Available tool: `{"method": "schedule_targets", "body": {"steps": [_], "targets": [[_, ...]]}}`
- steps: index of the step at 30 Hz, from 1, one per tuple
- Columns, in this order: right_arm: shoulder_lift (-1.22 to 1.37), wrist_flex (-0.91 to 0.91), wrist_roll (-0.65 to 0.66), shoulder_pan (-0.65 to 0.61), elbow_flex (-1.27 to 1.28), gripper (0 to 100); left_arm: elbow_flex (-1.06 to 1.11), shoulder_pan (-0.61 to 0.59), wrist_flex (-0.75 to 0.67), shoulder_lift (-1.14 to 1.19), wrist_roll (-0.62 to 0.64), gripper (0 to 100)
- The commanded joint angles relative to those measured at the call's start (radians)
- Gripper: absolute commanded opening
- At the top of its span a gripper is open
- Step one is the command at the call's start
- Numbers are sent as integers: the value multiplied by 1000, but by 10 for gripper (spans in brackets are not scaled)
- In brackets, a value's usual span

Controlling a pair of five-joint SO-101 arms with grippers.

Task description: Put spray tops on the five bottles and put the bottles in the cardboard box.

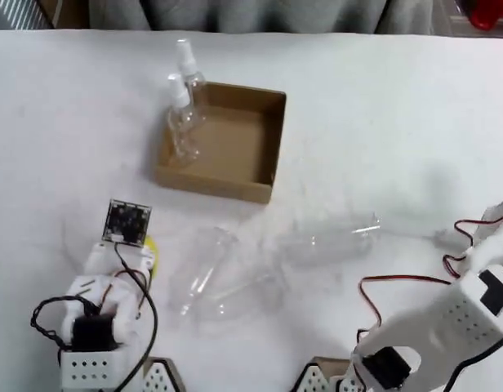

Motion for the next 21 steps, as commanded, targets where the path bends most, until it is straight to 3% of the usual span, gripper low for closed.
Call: {"method": "schedule_targets", "body": {"steps": [1,6,12,21], "targets": [[-111,120,-18,2,-46,17,-3,-5,-6,-1,-8,113],[-249,82,-31,27,118,17,-3,-5,-6,-1,-8,113],[-338,-174,-41,4,345,16,-3,-5,-6,-1,-8,113],[-102,-213,-127,-58,181,16,-3,-8,-6,1,-8,113]]}}
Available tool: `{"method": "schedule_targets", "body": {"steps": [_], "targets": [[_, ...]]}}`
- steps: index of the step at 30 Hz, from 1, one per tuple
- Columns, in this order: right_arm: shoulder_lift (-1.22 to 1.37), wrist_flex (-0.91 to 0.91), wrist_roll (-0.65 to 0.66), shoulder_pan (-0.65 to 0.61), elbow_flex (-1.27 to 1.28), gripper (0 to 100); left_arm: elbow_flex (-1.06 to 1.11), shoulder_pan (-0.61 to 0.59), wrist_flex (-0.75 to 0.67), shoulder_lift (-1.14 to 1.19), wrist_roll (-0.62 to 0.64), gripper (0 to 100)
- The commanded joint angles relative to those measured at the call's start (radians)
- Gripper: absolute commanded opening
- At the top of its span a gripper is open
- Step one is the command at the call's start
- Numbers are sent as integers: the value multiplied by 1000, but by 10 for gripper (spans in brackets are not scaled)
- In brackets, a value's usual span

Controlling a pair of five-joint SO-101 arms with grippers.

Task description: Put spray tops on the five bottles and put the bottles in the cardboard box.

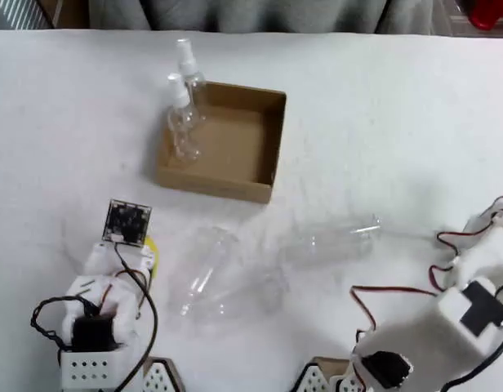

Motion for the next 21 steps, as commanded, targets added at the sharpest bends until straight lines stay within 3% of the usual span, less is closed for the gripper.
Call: {"method": "schedule_targets", "body": {"steps": [1,8,16,21], "targets": [[77,-2,-35,-25,-144,16,-3,-8,-6,1,-8,113],[251,87,-103,-70,-408,16,-3,-5,-6,1,-8,113],[271,291,-204,-128,-649,18,-3,-5,-6,1,-8,113],[265,455,-356,-170,-713,61,-3,-5,-6,1,-9,113]]}}
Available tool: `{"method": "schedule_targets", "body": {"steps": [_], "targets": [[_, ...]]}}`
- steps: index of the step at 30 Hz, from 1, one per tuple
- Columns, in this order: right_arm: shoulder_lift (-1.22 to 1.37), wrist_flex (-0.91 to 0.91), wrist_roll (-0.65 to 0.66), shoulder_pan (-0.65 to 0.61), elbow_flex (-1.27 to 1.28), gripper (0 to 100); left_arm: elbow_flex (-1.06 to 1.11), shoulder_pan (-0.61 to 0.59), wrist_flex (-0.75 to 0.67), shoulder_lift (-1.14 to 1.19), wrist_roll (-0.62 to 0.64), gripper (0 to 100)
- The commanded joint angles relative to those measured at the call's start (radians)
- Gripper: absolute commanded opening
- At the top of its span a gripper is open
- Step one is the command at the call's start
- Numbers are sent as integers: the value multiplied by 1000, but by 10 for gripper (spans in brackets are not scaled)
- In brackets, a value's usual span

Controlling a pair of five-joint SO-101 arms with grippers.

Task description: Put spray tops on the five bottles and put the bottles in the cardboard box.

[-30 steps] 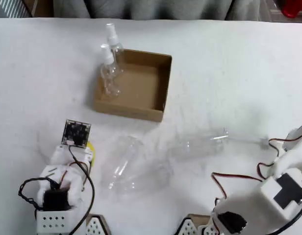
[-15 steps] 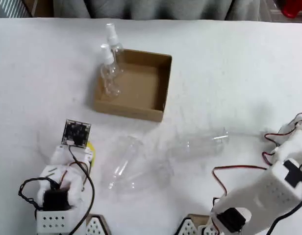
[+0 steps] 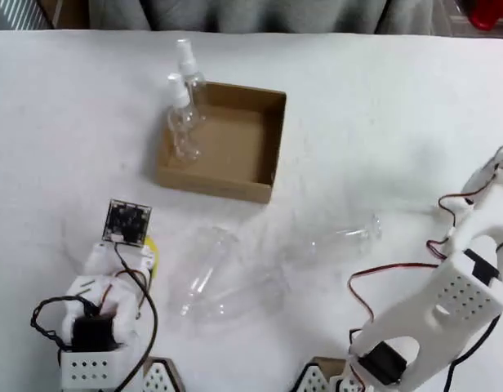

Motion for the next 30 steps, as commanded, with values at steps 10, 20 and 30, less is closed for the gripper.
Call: {"method": "schedule_targets", "body": {"steps": [10,20,30], "targets": [[-27,107,-379,-65,-72,142,-3,-8,-5,1,-9,113],[53,30,-483,-102,-74,168,-3,-4,5,1,-9,113],[96,-24,-474,-128,-72,129,-3,-5,5,1,-9,113]]}}
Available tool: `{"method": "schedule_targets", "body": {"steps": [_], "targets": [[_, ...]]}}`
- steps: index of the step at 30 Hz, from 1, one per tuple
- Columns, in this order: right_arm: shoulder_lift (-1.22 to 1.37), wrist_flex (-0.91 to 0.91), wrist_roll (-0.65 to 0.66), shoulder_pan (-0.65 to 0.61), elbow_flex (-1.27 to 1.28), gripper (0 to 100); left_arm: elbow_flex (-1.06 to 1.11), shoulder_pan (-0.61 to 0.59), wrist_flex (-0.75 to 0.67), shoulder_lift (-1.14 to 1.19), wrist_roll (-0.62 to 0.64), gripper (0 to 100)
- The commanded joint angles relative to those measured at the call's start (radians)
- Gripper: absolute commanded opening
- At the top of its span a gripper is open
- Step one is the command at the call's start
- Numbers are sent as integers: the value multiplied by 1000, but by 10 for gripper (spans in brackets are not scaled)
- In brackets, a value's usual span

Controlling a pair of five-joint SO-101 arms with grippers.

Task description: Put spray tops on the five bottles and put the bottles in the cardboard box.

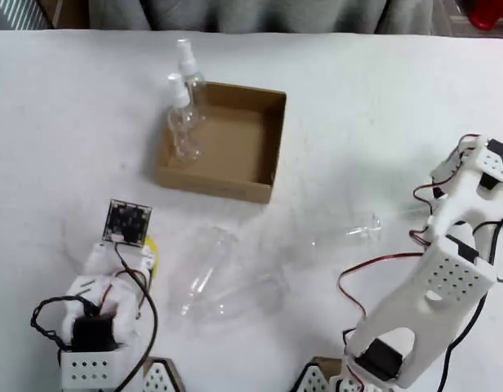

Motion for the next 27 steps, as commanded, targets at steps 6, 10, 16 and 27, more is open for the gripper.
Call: {"method": "schedule_targets", "body": {"steps": [6,10,16,27], "targets": [[-25,-15,115,-10,-41,49,-3,-7,5,1,-8,113],[-59,18,233,-16,-43,16,-3,-8,3,1,-8,113],[-173,148,450,-16,-43,19,-3,-7,3,1,-8,113],[-348,294,795,21,-41,18,-3,-8,3,1,-8,113]]}}
